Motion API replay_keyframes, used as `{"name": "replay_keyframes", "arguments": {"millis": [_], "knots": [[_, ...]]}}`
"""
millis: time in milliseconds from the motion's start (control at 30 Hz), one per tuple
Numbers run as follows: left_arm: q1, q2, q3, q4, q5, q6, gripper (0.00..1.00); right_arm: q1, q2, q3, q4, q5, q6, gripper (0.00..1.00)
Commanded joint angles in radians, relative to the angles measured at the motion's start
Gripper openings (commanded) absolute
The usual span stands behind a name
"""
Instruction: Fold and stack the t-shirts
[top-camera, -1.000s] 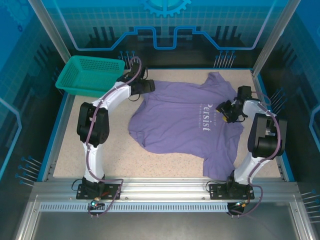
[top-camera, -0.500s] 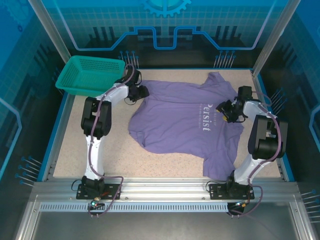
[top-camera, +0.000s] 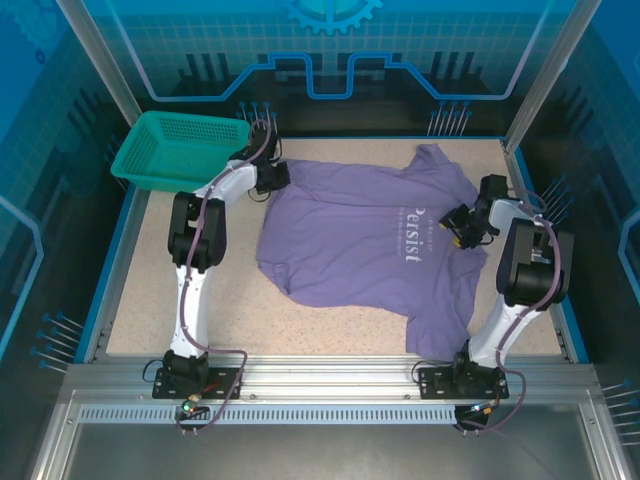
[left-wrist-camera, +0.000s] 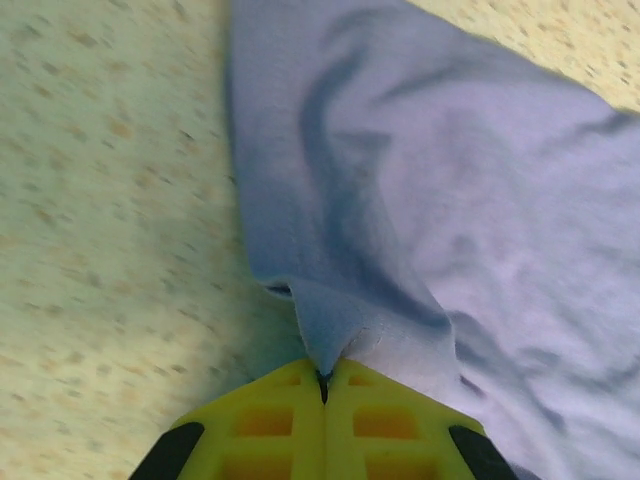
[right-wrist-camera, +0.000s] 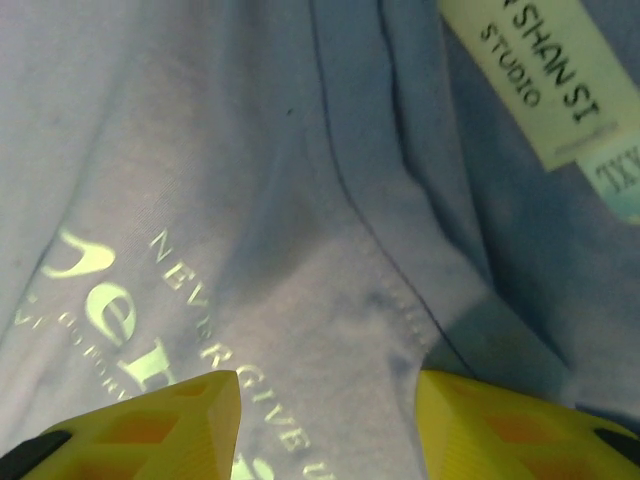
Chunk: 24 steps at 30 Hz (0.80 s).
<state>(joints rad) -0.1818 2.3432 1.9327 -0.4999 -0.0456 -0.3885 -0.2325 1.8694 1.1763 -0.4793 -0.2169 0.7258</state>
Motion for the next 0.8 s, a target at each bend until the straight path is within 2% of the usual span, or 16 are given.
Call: {"name": "replay_keyframes", "arguments": {"millis": [0,167,200,300,400,500,567,600,767], "knots": [[0.021,0.040,0.075,-0.068,-0.122,0.055,0.00,-0.016,0.059,0.065,-0.048,0.025,-0.005,0.50],[0.034,0.042,0.080,-0.099,-0.182,0.018,0.15,-0.027,0.110,0.142,-0.087,0.030,0.002,0.51],[0.035,0.034,0.078,-0.103,-0.183,0.013,0.21,-0.029,0.114,0.163,-0.100,0.033,0.001,0.51],[0.033,-0.014,0.068,-0.115,-0.177,-0.021,0.54,-0.028,0.085,0.200,-0.129,0.037,0.004,0.53],[0.017,-0.112,0.019,-0.105,-0.174,-0.048,0.73,-0.008,0.001,0.197,-0.145,0.056,-0.005,0.56],[-0.023,-0.248,-0.093,-0.075,-0.155,-0.075,0.78,0.031,-0.115,0.149,-0.174,0.089,-0.016,0.65],[-0.063,-0.345,-0.186,-0.068,-0.146,-0.097,0.78,0.072,-0.206,0.088,-0.189,0.118,-0.024,0.65],[-0.082,-0.403,-0.254,-0.057,-0.136,-0.126,0.78,0.101,-0.251,0.056,-0.218,0.157,-0.019,0.65],[-0.136,-0.693,-0.704,0.100,0.028,-0.305,0.73,0.212,-0.481,-0.174,-0.281,0.190,0.012,0.63]]}}
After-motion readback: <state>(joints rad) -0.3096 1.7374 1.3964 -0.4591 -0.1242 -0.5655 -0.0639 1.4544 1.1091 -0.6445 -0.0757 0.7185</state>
